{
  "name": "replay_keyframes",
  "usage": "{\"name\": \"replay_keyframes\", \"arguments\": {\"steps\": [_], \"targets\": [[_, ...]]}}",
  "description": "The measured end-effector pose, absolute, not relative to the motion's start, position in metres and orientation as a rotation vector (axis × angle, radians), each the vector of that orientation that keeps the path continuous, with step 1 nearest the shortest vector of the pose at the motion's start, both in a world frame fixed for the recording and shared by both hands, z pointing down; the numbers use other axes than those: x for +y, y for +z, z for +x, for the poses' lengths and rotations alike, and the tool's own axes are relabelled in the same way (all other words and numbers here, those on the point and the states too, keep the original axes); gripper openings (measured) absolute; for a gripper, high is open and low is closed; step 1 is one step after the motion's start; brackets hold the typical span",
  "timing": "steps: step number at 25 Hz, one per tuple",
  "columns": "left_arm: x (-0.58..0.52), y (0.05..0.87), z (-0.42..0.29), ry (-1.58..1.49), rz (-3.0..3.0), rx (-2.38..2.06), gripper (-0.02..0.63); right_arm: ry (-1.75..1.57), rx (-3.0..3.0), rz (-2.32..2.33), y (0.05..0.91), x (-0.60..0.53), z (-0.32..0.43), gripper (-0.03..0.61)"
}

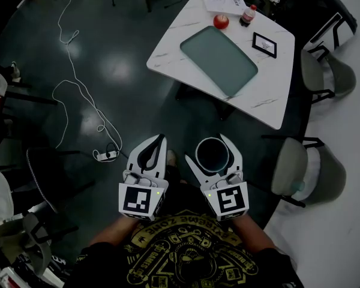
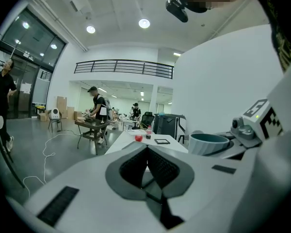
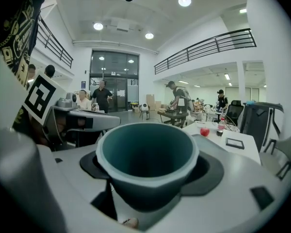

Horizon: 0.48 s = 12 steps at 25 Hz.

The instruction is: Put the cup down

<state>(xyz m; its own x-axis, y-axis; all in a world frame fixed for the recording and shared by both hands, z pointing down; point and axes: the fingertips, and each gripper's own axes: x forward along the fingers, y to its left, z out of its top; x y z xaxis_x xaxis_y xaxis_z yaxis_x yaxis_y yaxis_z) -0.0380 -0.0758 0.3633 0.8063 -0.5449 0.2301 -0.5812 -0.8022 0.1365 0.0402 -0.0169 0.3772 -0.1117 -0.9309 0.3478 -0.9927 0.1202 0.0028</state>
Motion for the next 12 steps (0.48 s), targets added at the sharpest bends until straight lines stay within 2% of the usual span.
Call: {"name": "replay_keyframes", "arguments": {"steps": [12], "targets": [[-0.122,0.359,-0.020,0.260,2.830,-0.760,0.009,0.329,-2.047,2.005,0.374,-0.055,0.055,0.385]]}}
